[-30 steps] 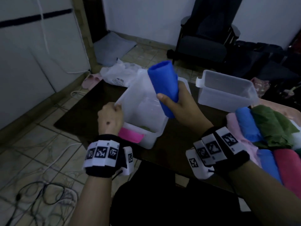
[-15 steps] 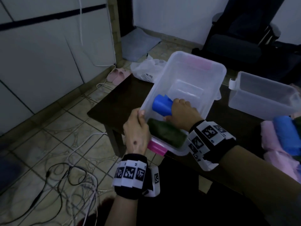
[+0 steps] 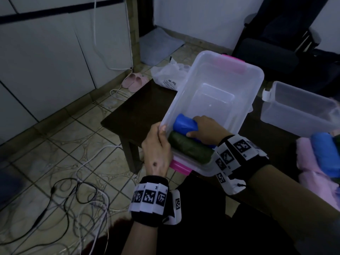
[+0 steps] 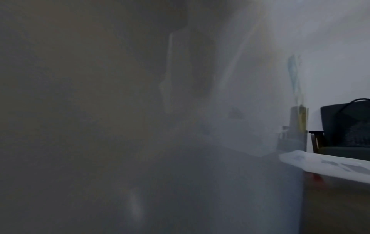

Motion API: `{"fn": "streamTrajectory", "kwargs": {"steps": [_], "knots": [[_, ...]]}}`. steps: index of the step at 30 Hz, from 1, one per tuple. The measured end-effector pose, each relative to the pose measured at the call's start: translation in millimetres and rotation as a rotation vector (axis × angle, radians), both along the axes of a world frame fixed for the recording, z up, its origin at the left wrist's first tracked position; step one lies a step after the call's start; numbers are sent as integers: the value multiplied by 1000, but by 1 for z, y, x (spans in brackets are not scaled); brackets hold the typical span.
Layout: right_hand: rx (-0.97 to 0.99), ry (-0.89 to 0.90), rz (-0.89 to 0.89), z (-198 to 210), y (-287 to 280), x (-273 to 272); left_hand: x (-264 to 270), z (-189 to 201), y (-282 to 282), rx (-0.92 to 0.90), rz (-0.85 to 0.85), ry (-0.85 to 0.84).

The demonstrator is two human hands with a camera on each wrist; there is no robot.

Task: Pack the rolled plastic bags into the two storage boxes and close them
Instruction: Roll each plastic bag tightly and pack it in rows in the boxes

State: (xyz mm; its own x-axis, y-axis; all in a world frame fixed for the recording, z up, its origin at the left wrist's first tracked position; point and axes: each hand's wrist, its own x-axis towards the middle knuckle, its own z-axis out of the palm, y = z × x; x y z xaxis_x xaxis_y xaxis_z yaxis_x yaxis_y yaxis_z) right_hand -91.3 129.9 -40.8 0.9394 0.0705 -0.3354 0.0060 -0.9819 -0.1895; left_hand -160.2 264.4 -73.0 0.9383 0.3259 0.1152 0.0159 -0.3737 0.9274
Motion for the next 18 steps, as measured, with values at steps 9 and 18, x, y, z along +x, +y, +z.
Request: {"fn": "streamTrajectory", "kwargs": {"steps": [9,18], "knots": [[66,-64,-29,2,6,-5,5,3,-4,0,16,34],[195,-722,-306,30,-22,-35,21,23,-12,41,-31,129]]}}
